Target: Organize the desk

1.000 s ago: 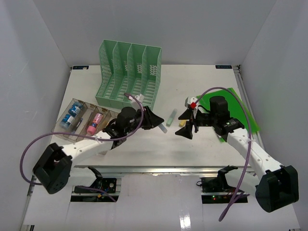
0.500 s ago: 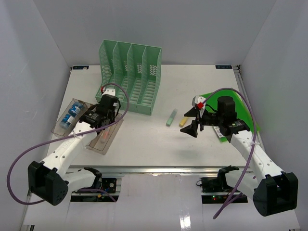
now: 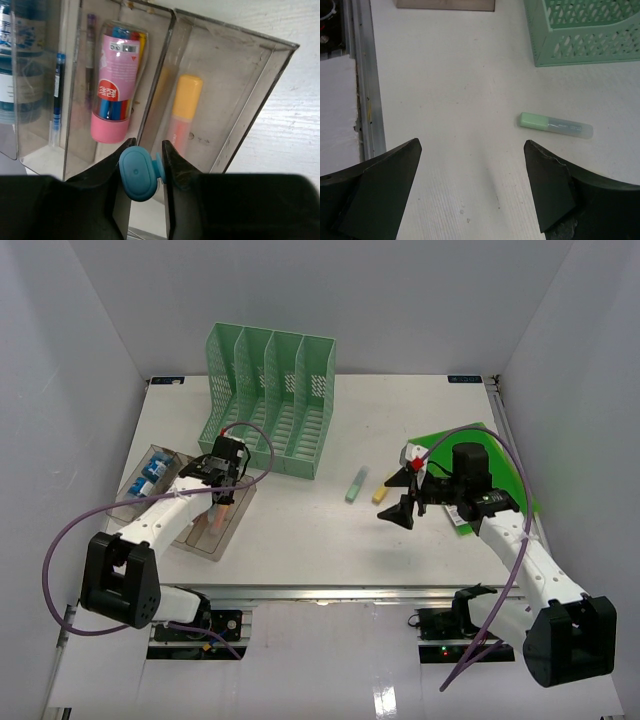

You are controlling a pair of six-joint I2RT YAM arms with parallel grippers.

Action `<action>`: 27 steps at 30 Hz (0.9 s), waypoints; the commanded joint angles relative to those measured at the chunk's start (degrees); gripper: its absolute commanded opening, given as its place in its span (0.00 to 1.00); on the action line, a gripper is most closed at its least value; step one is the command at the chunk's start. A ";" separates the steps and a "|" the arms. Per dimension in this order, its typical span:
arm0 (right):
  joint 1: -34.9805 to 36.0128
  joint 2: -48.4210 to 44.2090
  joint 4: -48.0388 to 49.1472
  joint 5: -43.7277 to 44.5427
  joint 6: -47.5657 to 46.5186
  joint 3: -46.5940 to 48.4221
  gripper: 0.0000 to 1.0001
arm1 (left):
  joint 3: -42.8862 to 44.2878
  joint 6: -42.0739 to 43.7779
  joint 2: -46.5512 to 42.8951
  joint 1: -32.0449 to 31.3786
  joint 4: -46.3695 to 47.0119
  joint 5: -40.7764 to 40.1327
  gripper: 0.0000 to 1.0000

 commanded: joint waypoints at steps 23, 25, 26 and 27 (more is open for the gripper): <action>7.87 41.70 -37.90 29.38 -81.68 32.48 0.91 | -7.10 -17.30 -37.17 -0.94 6.97 37.40 0.98; 8.02 44.37 -38.12 31.08 -80.93 34.77 0.89 | -9.33 -20.41 -41.11 -0.95 8.53 40.01 0.98; 8.16 46.08 -38.28 32.47 -80.70 36.12 0.88 | -10.22 -22.38 -42.57 -0.95 9.14 40.95 0.98; 8.35 47.27 -38.50 33.41 -80.41 36.88 0.87 | -11.15 -23.54 -44.03 -0.95 9.69 41.65 0.98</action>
